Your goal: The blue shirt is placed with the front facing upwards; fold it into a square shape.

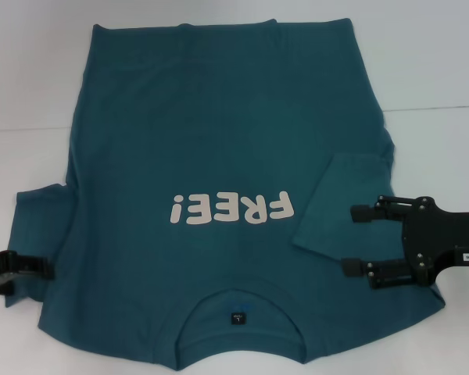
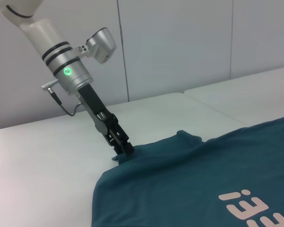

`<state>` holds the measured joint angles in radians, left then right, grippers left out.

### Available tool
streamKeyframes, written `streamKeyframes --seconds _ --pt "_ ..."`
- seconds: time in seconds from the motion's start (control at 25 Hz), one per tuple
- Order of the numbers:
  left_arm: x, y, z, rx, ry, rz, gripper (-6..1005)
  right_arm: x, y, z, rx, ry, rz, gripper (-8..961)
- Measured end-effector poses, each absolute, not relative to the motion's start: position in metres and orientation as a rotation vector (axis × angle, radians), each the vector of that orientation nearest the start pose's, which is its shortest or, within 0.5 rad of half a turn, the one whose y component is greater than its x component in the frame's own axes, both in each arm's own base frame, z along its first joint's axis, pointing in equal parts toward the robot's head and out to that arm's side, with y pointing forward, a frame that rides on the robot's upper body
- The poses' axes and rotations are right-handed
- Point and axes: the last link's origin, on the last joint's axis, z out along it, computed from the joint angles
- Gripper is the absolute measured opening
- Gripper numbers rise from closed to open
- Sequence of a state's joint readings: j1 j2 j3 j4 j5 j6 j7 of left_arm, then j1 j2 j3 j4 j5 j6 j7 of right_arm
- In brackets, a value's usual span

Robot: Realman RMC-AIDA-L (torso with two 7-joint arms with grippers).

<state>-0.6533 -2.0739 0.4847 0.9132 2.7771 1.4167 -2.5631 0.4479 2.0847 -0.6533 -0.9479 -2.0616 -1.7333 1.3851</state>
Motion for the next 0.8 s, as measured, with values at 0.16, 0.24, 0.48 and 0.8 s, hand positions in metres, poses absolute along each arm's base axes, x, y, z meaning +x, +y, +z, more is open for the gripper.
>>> streamKeyframes --seconds 0.16,0.24,0.48,0.8 --pt "-0.322 0.360 0.056 -1.923 -1.832 -0.036 814 0.262 0.312 0.045 -2.769 0.400 0.584 926" --pt "-0.323 0.359 0.057 -1.913 -1.832 -0.036 814 0.262 0.312 0.045 -2.770 0.400 0.583 926" --pt "-0.325 0.359 0.060 -1.906 -1.817 -0.016 813 0.263 0.311 0.045 -2.771 0.405 0.582 926" --pt "-0.328 0.358 0.069 -1.866 -1.809 0.030 812 0.264 0.310 0.045 -2.770 0.411 0.581 926"
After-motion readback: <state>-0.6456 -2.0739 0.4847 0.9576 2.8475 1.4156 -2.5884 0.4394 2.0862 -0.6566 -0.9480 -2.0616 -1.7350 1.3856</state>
